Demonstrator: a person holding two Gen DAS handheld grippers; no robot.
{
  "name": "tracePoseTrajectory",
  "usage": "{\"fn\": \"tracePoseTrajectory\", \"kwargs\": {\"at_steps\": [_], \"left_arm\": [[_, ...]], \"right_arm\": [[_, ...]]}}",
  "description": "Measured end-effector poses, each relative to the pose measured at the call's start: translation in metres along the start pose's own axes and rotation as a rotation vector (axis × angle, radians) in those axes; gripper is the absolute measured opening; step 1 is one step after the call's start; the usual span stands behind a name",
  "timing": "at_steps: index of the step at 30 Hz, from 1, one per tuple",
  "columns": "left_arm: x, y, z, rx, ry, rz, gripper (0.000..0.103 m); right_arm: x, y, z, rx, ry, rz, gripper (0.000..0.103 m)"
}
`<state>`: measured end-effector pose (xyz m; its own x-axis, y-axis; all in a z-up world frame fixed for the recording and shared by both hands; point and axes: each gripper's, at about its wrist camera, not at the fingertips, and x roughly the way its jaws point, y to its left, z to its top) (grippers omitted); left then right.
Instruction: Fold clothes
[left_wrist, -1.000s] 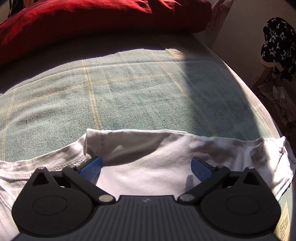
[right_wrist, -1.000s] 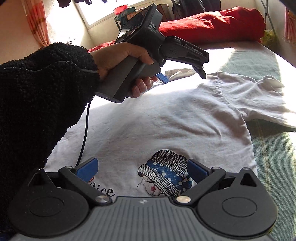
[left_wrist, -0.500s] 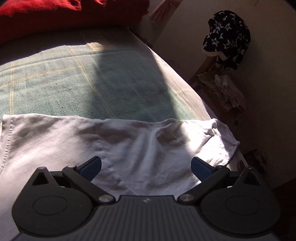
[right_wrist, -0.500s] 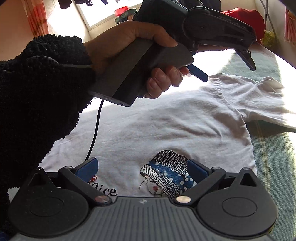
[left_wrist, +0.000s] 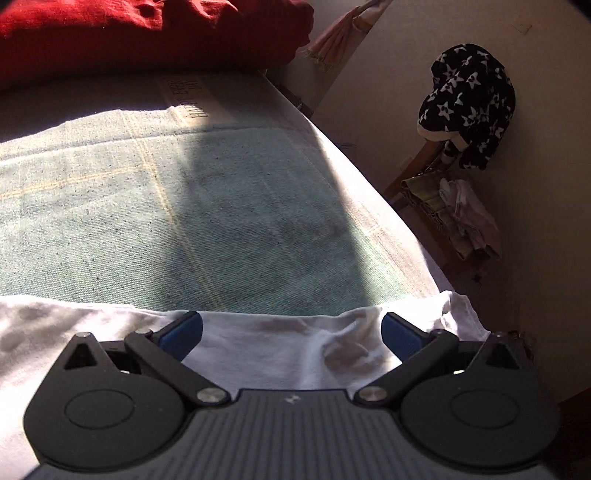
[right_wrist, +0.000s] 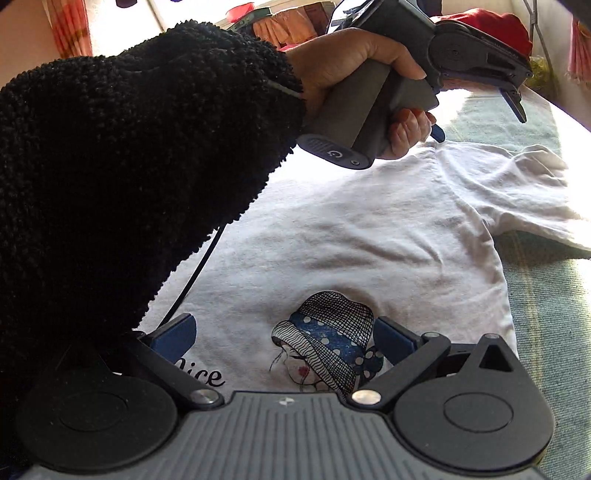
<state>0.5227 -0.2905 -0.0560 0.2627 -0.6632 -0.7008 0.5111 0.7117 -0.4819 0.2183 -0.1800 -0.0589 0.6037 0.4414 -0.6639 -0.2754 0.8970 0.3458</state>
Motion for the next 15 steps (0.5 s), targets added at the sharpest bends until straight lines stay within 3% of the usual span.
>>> {"fn": "tracePoseTrajectory", "kwargs": {"at_steps": [3, 7, 11, 15], "left_arm": [[0.004, -0.015, -0.007, 0.048, 0.070, -0.092, 0.102], [0.033, -0.019, -0.017, 0.055, 0.168, -0.148, 0.102], [0.047, -0.005, -0.004, 0.046, 0.077, -0.091, 0.102], [0.045, 0.012, 0.012, -0.006, 0.002, 0.016, 0.102]], "right_arm": [[0.000, 0.004, -0.001, -0.014, 0.004, -0.003, 0.103], [0.004, 0.005, -0.001, -0.023, 0.004, -0.013, 0.103], [0.006, 0.002, 0.001, -0.007, 0.002, -0.010, 0.103], [0.008, 0.001, 0.001, -0.010, 0.002, -0.019, 0.103]]}}
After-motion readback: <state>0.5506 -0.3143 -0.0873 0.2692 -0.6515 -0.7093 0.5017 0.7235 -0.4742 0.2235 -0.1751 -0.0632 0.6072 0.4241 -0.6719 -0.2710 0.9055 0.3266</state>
